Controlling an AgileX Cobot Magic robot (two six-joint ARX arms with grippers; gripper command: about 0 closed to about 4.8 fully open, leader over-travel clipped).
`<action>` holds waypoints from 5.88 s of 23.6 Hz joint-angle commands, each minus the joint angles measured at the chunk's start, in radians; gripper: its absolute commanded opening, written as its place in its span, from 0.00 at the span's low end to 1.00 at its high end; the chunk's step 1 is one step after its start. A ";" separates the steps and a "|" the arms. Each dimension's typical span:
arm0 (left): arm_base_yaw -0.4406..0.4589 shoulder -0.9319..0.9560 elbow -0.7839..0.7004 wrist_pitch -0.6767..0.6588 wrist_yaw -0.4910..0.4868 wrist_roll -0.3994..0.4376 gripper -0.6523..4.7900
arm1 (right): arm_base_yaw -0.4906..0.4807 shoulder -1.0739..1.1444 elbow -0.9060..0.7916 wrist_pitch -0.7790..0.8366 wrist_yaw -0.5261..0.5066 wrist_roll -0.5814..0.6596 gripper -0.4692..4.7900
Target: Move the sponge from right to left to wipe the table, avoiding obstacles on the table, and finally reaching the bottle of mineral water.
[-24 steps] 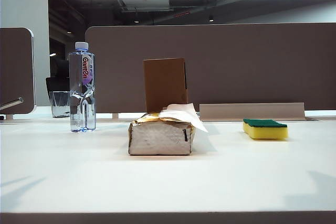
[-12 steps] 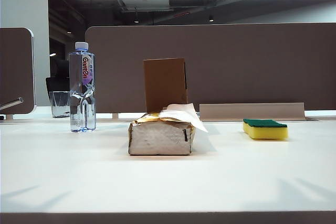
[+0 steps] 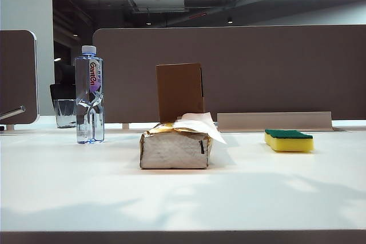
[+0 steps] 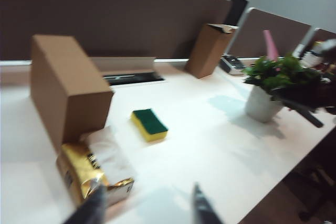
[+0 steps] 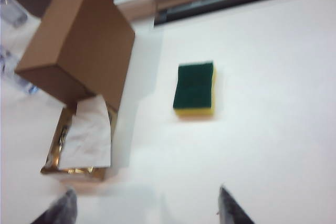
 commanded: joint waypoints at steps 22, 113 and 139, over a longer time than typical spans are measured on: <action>0.001 0.154 0.071 0.029 0.115 0.023 0.71 | -0.030 0.864 0.295 0.172 -0.142 -0.065 1.00; 0.001 0.346 0.164 0.040 0.093 0.058 0.70 | 0.008 1.103 -0.037 0.481 -0.026 -0.019 0.07; 0.001 0.342 0.171 0.054 0.095 0.058 0.70 | 0.011 0.427 -0.658 0.427 -0.026 0.092 0.07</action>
